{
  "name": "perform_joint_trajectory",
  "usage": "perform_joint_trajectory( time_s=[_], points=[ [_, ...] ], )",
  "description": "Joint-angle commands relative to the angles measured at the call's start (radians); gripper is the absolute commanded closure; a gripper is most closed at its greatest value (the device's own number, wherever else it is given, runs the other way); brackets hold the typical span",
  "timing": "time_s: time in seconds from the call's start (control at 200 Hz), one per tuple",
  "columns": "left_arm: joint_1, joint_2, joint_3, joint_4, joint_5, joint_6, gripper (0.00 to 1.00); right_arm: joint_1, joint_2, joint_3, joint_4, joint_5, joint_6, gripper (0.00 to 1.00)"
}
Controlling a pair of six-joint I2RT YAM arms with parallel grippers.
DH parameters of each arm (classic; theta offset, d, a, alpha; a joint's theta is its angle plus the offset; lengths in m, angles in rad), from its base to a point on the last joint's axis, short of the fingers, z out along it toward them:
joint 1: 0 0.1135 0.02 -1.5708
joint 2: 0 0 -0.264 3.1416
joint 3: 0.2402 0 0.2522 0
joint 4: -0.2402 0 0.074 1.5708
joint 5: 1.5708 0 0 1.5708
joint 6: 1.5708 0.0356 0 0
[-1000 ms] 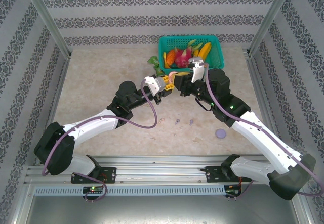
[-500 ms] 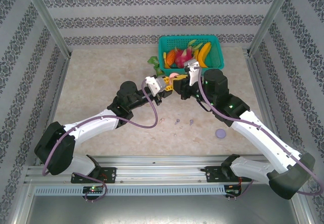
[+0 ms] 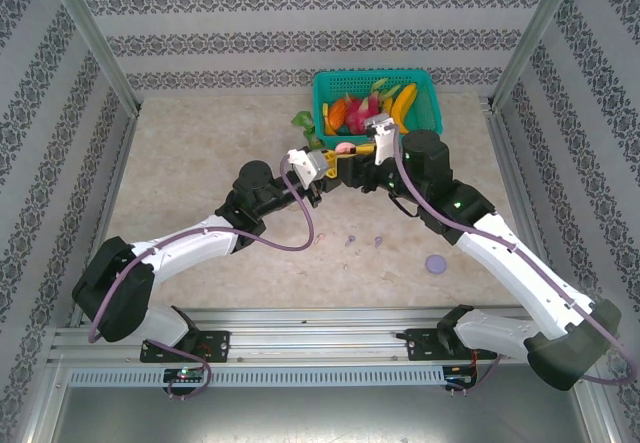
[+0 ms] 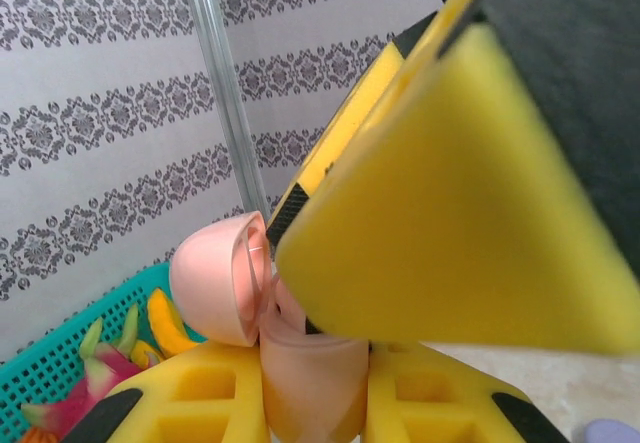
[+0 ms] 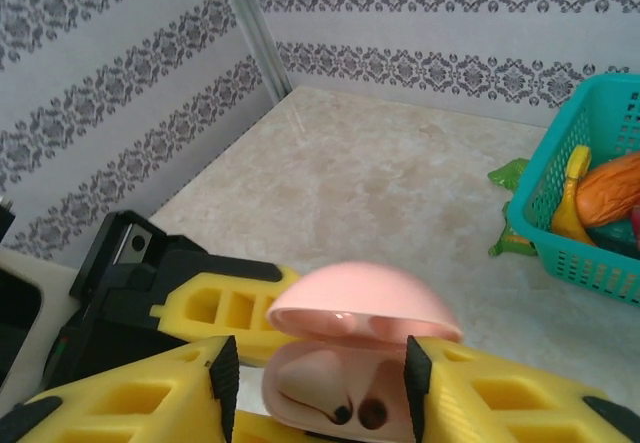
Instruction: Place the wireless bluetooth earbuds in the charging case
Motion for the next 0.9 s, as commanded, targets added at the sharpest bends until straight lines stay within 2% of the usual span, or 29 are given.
perform_joint_trajectory(
  time_s=[0.0, 0.28, 0.435, 0.59, 0.754, 0.894],
  points=[
    [-0.006, 0.009, -0.022, 0.099, -0.013, -0.039, 1.0, -0.025, -0.04, 0.05, 0.002, -0.02, 0.055, 0.47],
    [0.01, -0.001, -0.084, 0.157, -0.039, -0.066, 1.0, -0.089, -0.112, 0.088, -0.016, -0.025, 0.196, 0.41],
    [0.024, -0.025, -0.138, 0.185, -0.069, -0.071, 1.0, -0.109, -0.115, 0.098, -0.135, 0.033, 0.278, 0.41],
    [0.05, -0.067, -0.204, 0.207, -0.104, -0.083, 1.0, -0.109, -0.076, 0.028, -0.248, 0.093, 0.379, 0.41],
    [0.084, -0.125, -0.279, 0.226, -0.147, -0.094, 1.0, -0.07, 0.011, -0.097, -0.281, 0.138, 0.495, 0.41],
    [0.108, -0.178, -0.34, 0.238, -0.194, -0.099, 1.0, 0.038, 0.122, -0.128, -0.299, 0.227, 0.591, 0.42]
  ],
)
